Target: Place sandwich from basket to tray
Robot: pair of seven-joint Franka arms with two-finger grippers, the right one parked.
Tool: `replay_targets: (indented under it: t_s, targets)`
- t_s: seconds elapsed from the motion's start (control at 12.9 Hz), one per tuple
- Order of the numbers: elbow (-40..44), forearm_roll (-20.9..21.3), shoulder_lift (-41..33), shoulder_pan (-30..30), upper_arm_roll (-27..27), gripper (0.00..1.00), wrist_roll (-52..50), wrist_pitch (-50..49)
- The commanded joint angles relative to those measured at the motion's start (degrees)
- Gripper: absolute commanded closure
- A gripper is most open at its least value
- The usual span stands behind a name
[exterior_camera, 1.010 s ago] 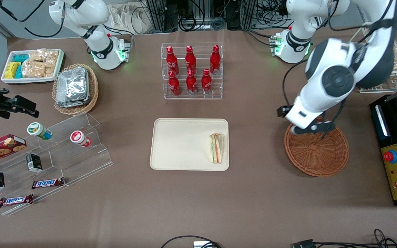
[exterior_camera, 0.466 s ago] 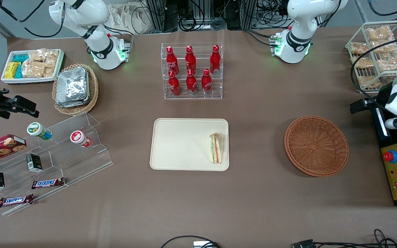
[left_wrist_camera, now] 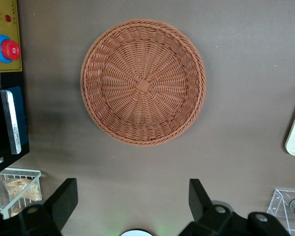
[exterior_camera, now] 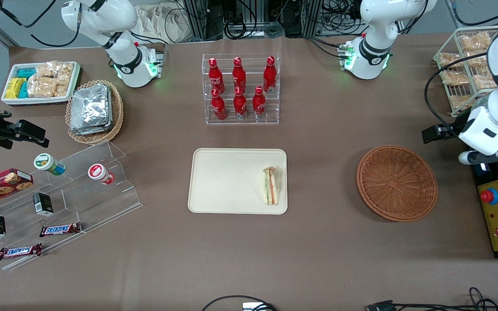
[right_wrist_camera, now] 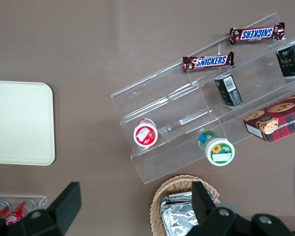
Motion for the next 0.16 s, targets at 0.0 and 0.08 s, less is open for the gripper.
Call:
replay_targets:
  t_s: [0.0,0.08]
  targets:
    - [5.49,0.62,3.9,0.04,0.11,0.0,-0.52,-1.94]
    - [6.03,0.63,4.08,0.39,0.2,0.0,-0.34,-1.95]
